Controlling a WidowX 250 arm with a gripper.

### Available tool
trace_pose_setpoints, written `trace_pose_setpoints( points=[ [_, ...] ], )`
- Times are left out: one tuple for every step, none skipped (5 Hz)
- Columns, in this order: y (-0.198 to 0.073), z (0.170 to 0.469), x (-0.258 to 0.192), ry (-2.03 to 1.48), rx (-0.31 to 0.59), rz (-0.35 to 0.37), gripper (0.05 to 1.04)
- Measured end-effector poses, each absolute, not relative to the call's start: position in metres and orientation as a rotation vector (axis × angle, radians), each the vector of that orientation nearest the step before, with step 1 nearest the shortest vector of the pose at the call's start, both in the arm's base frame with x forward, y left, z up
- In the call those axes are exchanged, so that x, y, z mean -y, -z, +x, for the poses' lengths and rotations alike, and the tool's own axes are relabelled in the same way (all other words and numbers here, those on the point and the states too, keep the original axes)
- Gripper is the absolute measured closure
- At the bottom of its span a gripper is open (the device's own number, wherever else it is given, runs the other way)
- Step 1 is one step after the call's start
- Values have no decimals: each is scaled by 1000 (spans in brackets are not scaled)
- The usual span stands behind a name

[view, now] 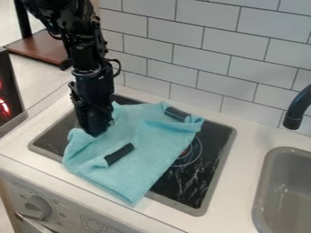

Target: Unfold the cloth from the right to the left

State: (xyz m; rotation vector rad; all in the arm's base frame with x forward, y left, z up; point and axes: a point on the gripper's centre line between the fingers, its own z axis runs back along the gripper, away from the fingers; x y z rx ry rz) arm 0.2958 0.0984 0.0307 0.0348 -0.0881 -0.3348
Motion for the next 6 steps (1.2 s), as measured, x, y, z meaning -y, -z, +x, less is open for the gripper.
trace_pose_setpoints(
  points=[
    [-42,297,-106,314,111,41,219],
    [-53,295,-105,312,124,41,62],
    [-63,297,-103,307,148,28,77],
    [-80,297,-106,306,172,36,85],
    [-99,294,-106,316,197,56,85],
    [-102,296,-106,318,205,61,85]
  ],
)
